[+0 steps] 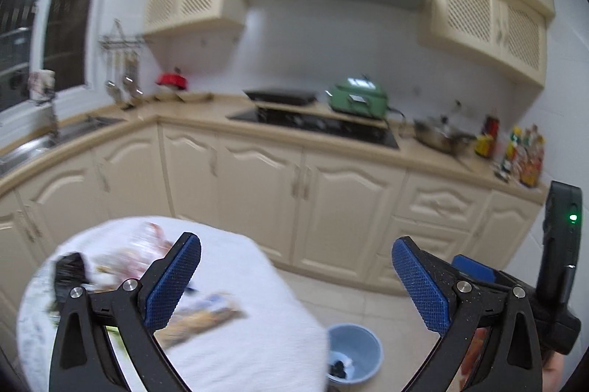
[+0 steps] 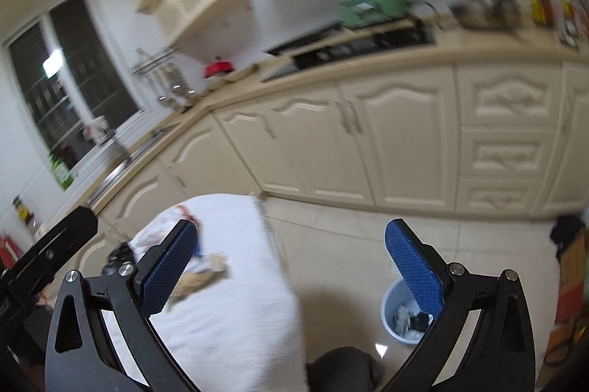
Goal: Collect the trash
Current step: 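Swing both tools back over the table, then grasp the black bag with the left gripper while the right grasps the bread roll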
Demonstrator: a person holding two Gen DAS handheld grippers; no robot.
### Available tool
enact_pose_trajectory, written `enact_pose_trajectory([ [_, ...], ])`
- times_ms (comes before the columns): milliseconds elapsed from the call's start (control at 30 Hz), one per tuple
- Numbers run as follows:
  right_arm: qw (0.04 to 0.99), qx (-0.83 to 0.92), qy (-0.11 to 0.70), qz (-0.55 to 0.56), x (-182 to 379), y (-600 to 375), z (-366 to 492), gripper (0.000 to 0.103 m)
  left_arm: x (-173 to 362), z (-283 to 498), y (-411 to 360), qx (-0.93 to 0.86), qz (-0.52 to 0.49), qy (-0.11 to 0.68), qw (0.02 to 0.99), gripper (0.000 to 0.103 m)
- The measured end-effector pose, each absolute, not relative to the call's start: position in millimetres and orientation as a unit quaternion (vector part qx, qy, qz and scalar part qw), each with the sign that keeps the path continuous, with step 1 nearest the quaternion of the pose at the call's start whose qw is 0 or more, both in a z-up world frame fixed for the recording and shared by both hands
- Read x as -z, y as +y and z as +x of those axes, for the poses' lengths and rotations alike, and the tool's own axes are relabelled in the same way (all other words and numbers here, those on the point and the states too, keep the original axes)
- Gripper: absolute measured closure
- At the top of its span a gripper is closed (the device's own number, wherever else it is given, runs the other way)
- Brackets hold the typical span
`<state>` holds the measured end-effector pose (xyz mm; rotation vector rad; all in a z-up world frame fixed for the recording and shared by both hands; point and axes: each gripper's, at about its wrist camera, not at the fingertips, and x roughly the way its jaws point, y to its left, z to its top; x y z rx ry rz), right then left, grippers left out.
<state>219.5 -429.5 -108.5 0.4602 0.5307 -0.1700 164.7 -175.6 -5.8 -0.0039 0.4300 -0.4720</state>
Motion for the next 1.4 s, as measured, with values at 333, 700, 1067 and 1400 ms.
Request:
enact_pose_trajectory([
  [333,0.96,0.023,0.238,0.145,63,-305,231,0.0,3,46,-75,0.136,-0.033,0.167,0.976,0.001],
  [700,0.969,-0.034,0.239,0.058,51,-207,239,0.0,3,-32,-14,0.051,-0.057,0.166,0.983,0.001],
  [1067,0.959,-0.066,0.273,0.032,71,-180,272,0.0,3,-15,-14,0.016,-0.061,0.209,0.976,0.001],
  [1400,0.928,-0.055,0.366,0.036,140,-190,327,0.0,17,90,3,0.007,-0.062,0.285,0.956,0.001],
])
